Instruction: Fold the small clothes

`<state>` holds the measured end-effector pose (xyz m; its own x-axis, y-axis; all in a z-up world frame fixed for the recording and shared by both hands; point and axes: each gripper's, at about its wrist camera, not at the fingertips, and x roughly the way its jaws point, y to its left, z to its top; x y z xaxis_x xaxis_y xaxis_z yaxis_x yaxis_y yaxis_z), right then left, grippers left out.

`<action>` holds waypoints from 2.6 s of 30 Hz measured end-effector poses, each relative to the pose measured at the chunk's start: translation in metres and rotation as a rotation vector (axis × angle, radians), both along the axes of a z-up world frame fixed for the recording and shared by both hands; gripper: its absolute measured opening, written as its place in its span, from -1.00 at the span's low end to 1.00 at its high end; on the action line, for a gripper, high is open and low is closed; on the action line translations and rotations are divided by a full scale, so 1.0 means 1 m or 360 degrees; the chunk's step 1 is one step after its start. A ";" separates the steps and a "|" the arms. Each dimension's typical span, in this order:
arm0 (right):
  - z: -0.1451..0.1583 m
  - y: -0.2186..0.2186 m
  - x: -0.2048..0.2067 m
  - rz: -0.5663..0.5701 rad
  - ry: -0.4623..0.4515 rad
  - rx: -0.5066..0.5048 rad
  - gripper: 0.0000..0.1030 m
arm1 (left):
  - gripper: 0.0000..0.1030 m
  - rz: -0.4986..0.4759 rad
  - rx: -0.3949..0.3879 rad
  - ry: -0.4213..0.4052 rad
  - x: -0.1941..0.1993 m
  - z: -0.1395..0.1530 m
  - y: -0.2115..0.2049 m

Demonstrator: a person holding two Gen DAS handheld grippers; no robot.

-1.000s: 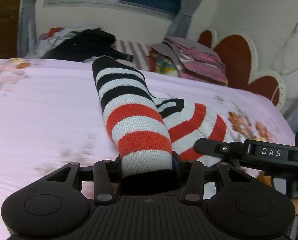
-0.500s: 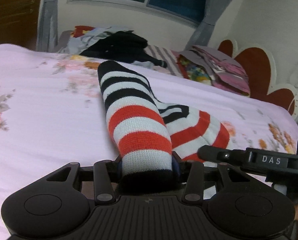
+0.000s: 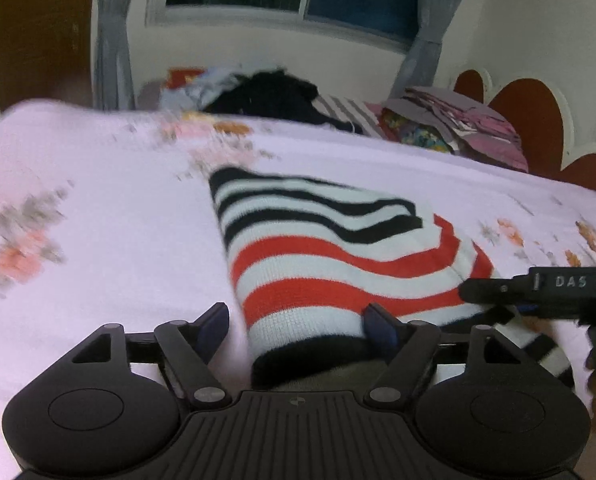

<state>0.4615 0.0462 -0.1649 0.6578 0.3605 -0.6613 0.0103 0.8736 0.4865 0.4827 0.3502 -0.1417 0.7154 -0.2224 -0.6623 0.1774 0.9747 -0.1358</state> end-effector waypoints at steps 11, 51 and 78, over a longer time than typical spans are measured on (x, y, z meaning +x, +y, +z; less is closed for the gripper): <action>0.026 0.007 -0.061 0.0165 -0.0042 -0.0095 -0.16 | 0.44 -0.0021 0.0018 0.0090 -0.076 -0.005 0.010; 0.014 0.022 -0.096 0.0061 0.0044 -0.0432 0.25 | 0.99 0.0171 -0.0025 0.0271 -0.093 0.005 -0.021; -0.001 0.050 0.008 0.0023 -0.0042 -0.0728 -0.15 | 1.00 0.0197 -0.0046 0.0249 0.014 -0.021 -0.007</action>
